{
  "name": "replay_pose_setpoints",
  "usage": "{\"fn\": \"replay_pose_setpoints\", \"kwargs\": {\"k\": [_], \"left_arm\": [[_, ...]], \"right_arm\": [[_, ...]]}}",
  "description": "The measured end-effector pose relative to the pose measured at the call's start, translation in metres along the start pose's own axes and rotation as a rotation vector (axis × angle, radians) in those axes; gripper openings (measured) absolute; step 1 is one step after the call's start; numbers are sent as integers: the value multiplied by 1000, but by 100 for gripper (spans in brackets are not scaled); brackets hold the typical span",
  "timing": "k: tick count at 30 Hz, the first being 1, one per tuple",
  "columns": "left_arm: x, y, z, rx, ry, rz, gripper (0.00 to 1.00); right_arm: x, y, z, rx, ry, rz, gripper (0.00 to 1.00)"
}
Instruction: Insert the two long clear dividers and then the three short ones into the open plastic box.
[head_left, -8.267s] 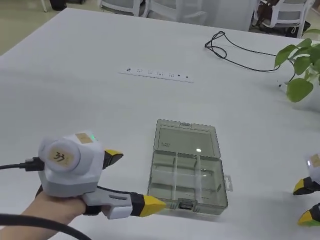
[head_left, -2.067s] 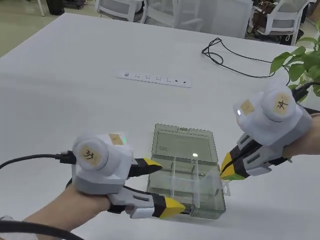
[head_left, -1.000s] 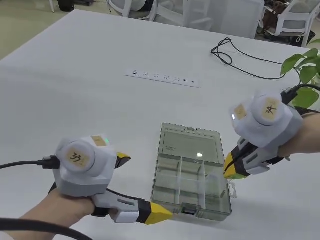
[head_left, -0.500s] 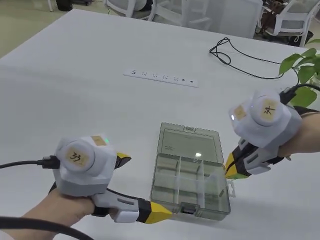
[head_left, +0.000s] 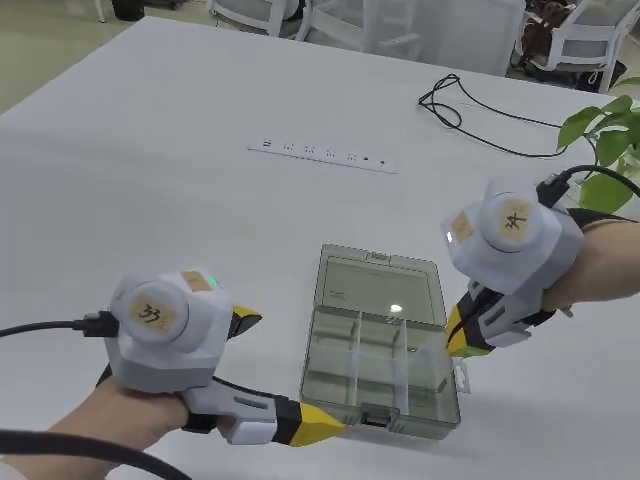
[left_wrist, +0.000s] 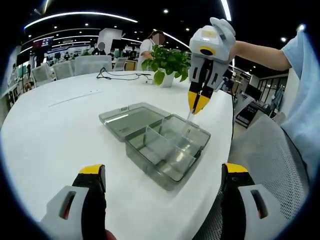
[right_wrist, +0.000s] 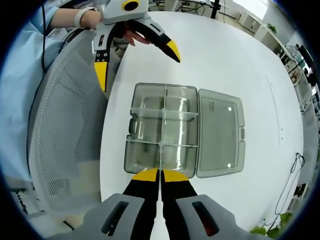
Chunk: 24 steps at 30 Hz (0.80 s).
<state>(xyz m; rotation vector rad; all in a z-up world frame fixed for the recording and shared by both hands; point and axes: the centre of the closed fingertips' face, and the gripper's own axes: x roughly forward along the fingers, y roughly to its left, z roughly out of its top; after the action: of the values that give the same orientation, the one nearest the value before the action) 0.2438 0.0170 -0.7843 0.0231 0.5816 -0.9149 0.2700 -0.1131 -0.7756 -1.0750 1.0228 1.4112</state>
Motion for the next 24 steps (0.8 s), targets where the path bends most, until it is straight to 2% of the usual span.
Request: {"fn": "replay_pose_setpoints", "kwargs": {"k": [11,12,24], "left_arm": [[2,-2,0,5,-3,-8,98],[2,-2,1,5,-4,-9,98],[3,-3,1,5,-5,-18,97]], "right_arm": [[1,0,0,17,21,11,2],[1,1,0,38,24,20,2],[4,1,2,14,56,18,2]]}}
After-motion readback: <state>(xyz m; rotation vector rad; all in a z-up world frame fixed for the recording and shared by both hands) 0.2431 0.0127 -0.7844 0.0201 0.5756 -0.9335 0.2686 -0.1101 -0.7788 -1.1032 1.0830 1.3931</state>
